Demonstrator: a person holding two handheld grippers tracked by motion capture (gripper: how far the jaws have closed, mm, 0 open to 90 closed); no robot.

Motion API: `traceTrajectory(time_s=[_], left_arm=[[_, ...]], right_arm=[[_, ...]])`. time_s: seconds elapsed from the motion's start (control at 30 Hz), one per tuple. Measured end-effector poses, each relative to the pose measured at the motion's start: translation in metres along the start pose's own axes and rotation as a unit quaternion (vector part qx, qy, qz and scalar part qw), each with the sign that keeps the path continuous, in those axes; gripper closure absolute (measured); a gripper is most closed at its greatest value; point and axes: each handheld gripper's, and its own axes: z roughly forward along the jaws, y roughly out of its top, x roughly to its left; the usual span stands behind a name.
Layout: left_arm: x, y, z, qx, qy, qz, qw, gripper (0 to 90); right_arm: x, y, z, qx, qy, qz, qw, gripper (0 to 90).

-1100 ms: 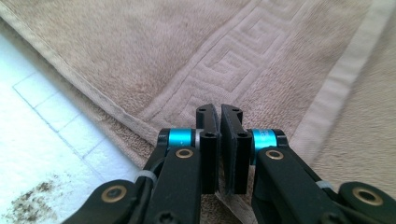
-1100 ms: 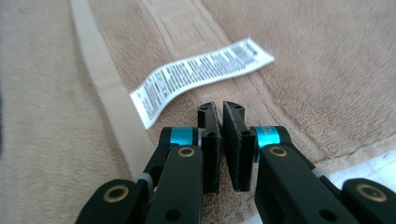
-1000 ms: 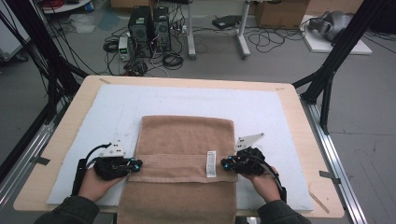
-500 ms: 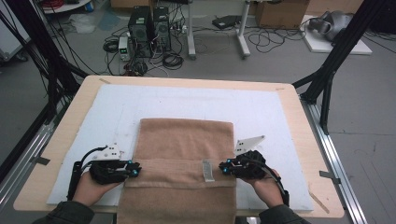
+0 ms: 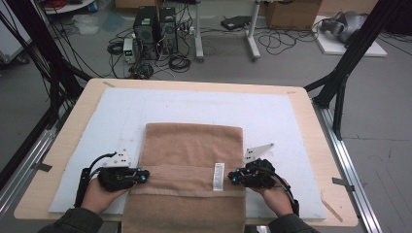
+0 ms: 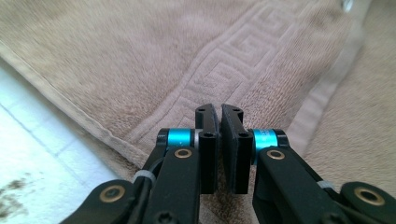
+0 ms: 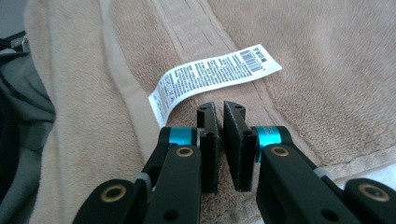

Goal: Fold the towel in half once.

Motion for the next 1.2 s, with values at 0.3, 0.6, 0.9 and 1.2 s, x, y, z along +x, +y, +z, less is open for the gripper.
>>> traceTrajectory(time_s=[0.3, 0.6, 0.9, 1.2], left_arm=[[-0.005, 0.003, -0.021, -0.026, 0.0, -0.002, 0.9997, 84.9], [-0.028, -0.011, -0.032, -0.012, -0.013, 0.011, 0.9998, 84.9], [-0.007, 0.007, -0.021, -0.029, 0.01, -0.001, 0.9995, 61.9], [0.048, 0.037, 0.021, -0.035, 0.08, -0.029, 0.9957, 56.1]], right_arm=[[0.013, 0.009, -0.014, -0.014, 0.0, -0.02, 0.9997, 84.3], [0.037, 0.002, -0.023, -0.021, 0.018, -0.034, 0.999, 84.2], [0.016, 0.005, -0.028, -0.03, 0.0, -0.014, 0.9995, 61.6], [-0.062, 0.028, -0.005, -0.008, -0.087, 0.032, 0.9956, 45.9]])
